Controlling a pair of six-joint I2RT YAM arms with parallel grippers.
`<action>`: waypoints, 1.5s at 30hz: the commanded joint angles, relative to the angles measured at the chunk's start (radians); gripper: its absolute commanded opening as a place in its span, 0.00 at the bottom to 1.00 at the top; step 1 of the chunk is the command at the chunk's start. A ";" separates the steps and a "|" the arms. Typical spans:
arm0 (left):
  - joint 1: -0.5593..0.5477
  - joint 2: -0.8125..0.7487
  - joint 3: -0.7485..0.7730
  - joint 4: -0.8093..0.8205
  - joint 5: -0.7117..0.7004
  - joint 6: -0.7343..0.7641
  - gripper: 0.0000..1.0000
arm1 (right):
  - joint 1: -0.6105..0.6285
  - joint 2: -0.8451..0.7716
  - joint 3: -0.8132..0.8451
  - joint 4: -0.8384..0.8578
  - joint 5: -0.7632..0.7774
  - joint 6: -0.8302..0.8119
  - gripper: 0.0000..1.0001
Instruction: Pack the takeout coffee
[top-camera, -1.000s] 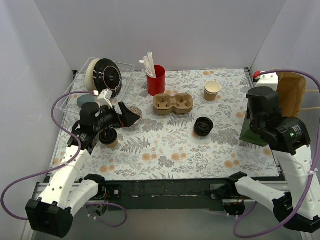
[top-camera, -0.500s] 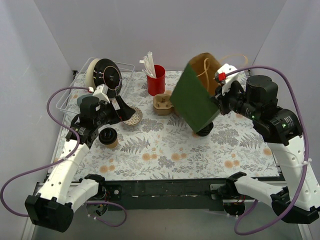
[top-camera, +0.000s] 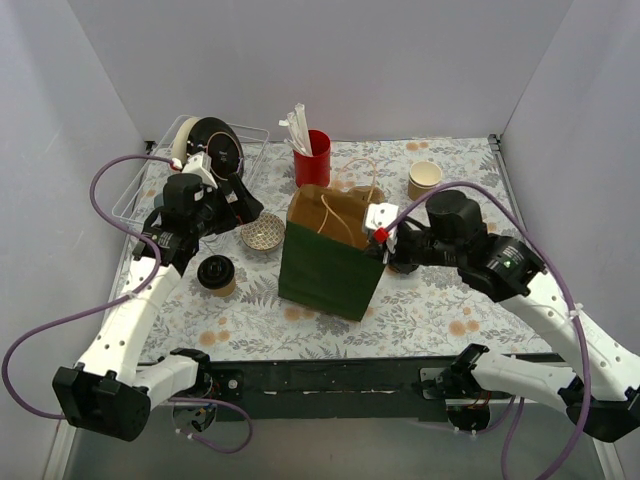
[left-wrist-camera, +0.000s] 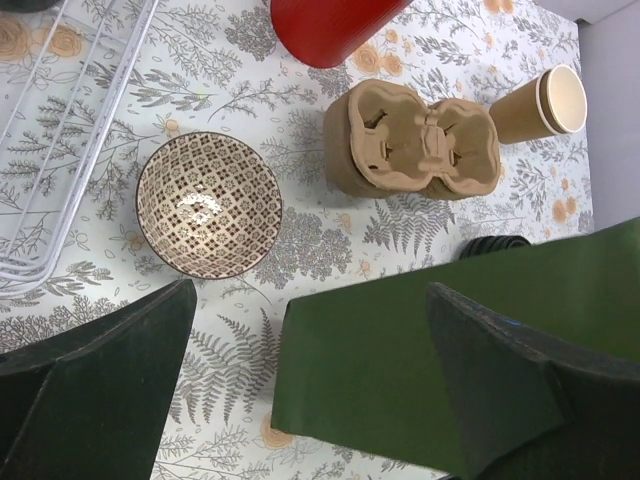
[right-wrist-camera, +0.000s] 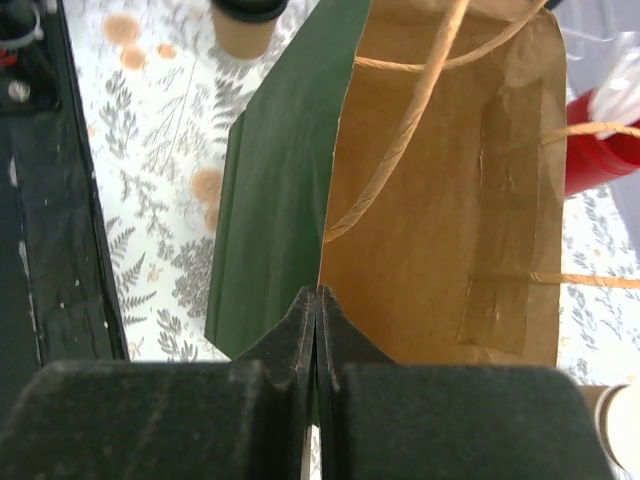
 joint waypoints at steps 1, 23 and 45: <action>-0.003 0.021 0.044 -0.025 -0.034 -0.001 0.98 | 0.072 -0.021 -0.058 0.064 0.082 -0.097 0.01; -0.004 0.211 0.153 0.051 0.063 0.016 0.91 | 0.096 -0.265 -0.248 0.030 0.199 -0.276 0.01; -0.078 0.562 0.305 0.219 0.113 -0.067 0.65 | 0.096 -0.372 -0.199 0.269 0.087 0.047 0.55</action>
